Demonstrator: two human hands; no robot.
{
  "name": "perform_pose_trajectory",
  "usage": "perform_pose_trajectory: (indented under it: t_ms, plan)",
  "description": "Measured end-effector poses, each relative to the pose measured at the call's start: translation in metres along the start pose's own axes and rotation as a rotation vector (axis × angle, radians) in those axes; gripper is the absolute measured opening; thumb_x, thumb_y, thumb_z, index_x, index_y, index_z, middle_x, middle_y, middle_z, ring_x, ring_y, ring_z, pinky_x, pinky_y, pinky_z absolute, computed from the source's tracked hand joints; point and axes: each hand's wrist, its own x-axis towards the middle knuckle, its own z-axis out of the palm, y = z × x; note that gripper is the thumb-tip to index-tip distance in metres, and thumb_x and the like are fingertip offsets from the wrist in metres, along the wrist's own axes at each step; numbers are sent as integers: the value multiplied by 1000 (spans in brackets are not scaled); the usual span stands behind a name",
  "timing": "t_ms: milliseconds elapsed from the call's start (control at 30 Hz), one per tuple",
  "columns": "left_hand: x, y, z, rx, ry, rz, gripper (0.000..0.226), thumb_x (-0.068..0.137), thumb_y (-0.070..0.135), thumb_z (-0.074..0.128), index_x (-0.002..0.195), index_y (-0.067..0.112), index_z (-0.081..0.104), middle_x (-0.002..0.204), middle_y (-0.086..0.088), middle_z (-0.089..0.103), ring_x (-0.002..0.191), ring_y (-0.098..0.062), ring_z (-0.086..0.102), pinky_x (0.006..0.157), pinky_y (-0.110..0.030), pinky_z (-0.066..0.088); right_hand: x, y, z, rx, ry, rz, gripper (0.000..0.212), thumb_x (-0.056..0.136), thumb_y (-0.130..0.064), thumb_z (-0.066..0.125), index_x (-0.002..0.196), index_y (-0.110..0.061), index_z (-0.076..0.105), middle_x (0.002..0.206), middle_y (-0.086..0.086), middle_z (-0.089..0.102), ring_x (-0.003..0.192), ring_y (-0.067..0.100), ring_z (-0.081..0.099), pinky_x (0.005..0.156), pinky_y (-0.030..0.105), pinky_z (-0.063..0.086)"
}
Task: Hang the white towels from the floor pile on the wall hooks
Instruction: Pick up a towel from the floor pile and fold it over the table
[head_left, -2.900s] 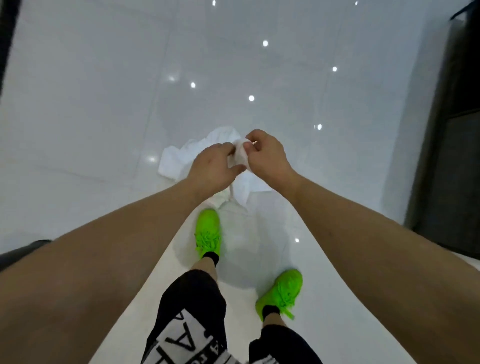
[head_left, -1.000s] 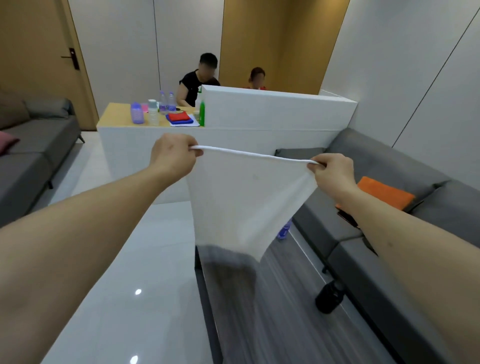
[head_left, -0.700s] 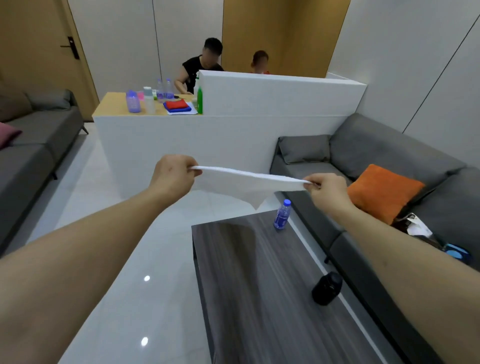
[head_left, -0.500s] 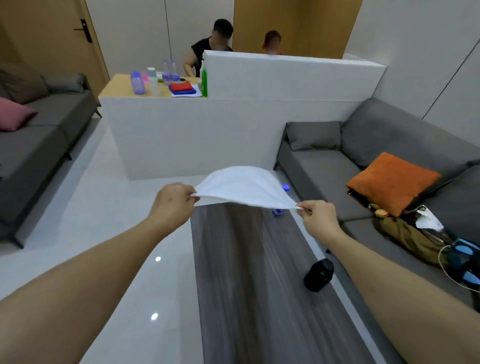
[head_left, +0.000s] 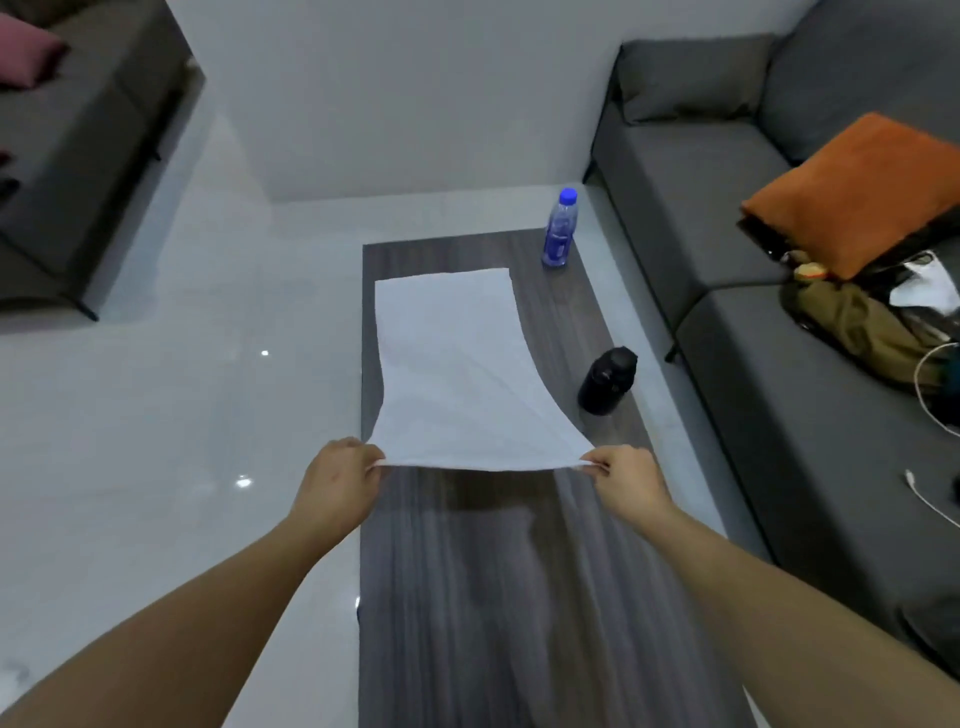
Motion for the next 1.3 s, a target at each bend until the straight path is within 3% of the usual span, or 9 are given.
perform_pose_trajectory:
  t_ms: [200,367,600,700,767,867,1033,1133,1300]
  plan:
    - [-101,-14,63,11,-232,-113,24,95,27,55,83,16,73,76,1,61,73,-17,55,64,-28,43,-79,54,66,-67,-193,116,18,91,-15,64,103,-15,77,103,10,74,101,29,66,84,28,49]
    - [-203,-31,103,47,-596,-155,18,92,33,60,91,21,72,84,2,66,79,-14,59,66,-24,45,-170,84,110,-158,-421,166,17,92,-18,62,99,-14,77,97,7,74,99,24,67,83,26,50]
    - [-337,-54,129,36,-762,-152,21,87,34,65,91,16,73,83,1,63,83,-16,56,69,-23,40,-306,115,151,-295,-635,180,15,92,-27,65,95,-17,76,78,-3,62,78,15,59,68,20,40]
    - [-360,-60,124,14,-741,-157,22,87,36,66,92,16,73,83,2,61,85,-15,55,70,-23,39,-331,116,156,-288,-630,162,16,91,-28,67,96,-16,76,83,-3,67,78,13,59,68,20,41]
    - [-357,-60,115,12,-713,-156,20,87,36,65,90,17,72,82,3,60,84,-15,54,68,-24,37,-330,113,151,-269,-575,156,14,90,-27,68,78,-24,72,77,-8,65,78,15,58,62,22,42]
    - [-333,-58,99,-10,-616,-161,18,88,34,64,91,18,72,85,2,65,83,-16,58,65,-25,38,-310,100,138,-258,-443,146,42,89,-26,68,52,-28,47,57,-14,49,68,15,56,54,23,38]
    - [-256,-46,73,-42,-425,-187,19,89,34,65,93,17,73,90,-1,69,87,-19,60,69,-27,41,-239,74,102,-185,-260,128,11,91,-25,63,90,-17,71,78,-5,63,73,15,59,61,24,43]
    - [-197,-33,62,-66,-339,-220,19,88,34,65,90,17,72,84,-1,67,82,-19,59,67,-28,40,-184,61,78,-167,-195,114,10,91,-24,64,91,-18,71,91,3,70,88,24,64,70,29,48]
    - [-84,-18,55,-30,-260,-234,19,87,35,65,82,18,70,83,-3,65,84,-24,59,65,-28,38,-77,47,54,-165,-159,100,13,91,-21,61,79,-16,64,84,5,67,80,26,62,63,28,43]
